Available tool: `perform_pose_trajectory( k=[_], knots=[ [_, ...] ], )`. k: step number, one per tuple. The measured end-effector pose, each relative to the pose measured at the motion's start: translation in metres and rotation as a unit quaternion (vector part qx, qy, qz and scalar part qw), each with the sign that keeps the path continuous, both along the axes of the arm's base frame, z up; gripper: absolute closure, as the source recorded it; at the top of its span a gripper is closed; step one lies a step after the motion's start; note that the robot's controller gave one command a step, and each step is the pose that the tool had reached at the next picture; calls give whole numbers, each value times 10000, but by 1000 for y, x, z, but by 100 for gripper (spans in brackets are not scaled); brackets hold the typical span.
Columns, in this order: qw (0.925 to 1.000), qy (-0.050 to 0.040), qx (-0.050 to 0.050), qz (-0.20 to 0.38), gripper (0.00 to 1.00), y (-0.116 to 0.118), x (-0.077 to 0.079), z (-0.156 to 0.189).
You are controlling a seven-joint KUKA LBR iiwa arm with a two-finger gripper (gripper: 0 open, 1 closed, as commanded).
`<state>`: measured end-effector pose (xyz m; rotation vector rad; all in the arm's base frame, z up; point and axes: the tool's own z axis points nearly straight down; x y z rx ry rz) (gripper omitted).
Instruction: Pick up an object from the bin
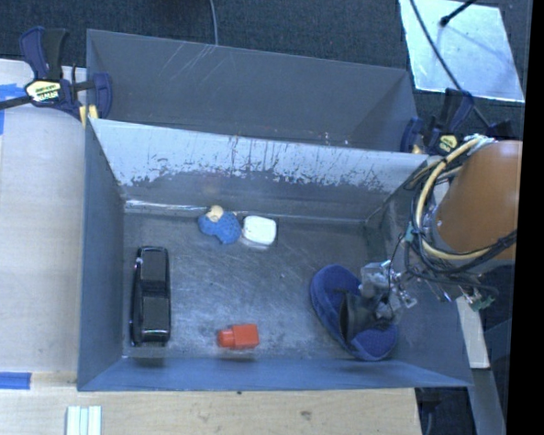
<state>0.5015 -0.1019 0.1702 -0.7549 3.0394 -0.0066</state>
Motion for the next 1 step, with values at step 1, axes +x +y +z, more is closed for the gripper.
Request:
perform_pose_trajectory(
  k=[1],
  knots=[
    [10000,27,7,-17,100,0,1,2]
  ],
)
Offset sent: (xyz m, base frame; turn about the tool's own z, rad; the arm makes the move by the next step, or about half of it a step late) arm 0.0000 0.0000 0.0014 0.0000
